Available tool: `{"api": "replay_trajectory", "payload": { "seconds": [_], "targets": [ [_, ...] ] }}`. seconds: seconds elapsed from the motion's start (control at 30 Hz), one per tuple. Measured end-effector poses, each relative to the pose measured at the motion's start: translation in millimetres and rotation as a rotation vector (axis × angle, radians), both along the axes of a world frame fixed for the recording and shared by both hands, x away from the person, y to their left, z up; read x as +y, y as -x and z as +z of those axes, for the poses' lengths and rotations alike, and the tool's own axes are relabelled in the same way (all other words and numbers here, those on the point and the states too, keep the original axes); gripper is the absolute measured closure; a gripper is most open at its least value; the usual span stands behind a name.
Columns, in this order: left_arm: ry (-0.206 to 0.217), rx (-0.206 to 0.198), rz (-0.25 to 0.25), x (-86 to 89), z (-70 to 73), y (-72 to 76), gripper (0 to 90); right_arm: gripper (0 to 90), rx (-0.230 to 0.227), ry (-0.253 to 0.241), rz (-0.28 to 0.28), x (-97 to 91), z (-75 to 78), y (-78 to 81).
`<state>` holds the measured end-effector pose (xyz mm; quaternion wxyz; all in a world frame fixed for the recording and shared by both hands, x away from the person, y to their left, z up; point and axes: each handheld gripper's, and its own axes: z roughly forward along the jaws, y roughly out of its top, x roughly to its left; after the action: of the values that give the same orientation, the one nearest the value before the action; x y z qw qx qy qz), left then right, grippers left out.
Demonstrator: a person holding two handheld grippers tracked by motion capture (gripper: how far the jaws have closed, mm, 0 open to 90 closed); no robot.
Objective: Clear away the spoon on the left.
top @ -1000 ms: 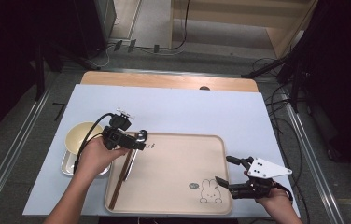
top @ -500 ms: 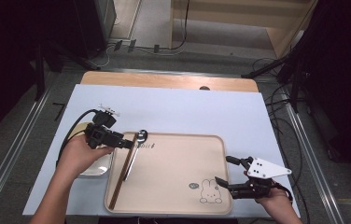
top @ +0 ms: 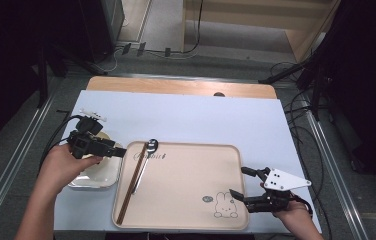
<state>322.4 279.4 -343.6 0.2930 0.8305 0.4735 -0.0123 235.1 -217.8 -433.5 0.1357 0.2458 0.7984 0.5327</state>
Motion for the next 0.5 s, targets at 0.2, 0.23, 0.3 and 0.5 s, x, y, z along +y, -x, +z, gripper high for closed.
{"api": "replay_trajectory", "payload": {
  "seconds": [0.2,0.23,0.3,0.5],
  "targets": [
    [0.012,-0.002,0.024,12.3,2.7,2.9,37.6,22.1,0.001,0.000,0.002,0.7,0.1,-0.3],
    [0.007,-0.004,0.027,14.4,3.0,3.1,37.4,22.1,0.000,0.000,0.004,0.9,0.0,-0.5],
    [0.006,-0.006,0.037,18.0,2.8,3.8,37.4,22.1,0.001,0.000,0.005,1.3,-0.1,-0.8],
    [0.009,-0.010,0.081,35.4,2.6,5.3,37.4,22.1,0.001,0.000,0.009,2.0,0.1,-1.5]
  ]
}}
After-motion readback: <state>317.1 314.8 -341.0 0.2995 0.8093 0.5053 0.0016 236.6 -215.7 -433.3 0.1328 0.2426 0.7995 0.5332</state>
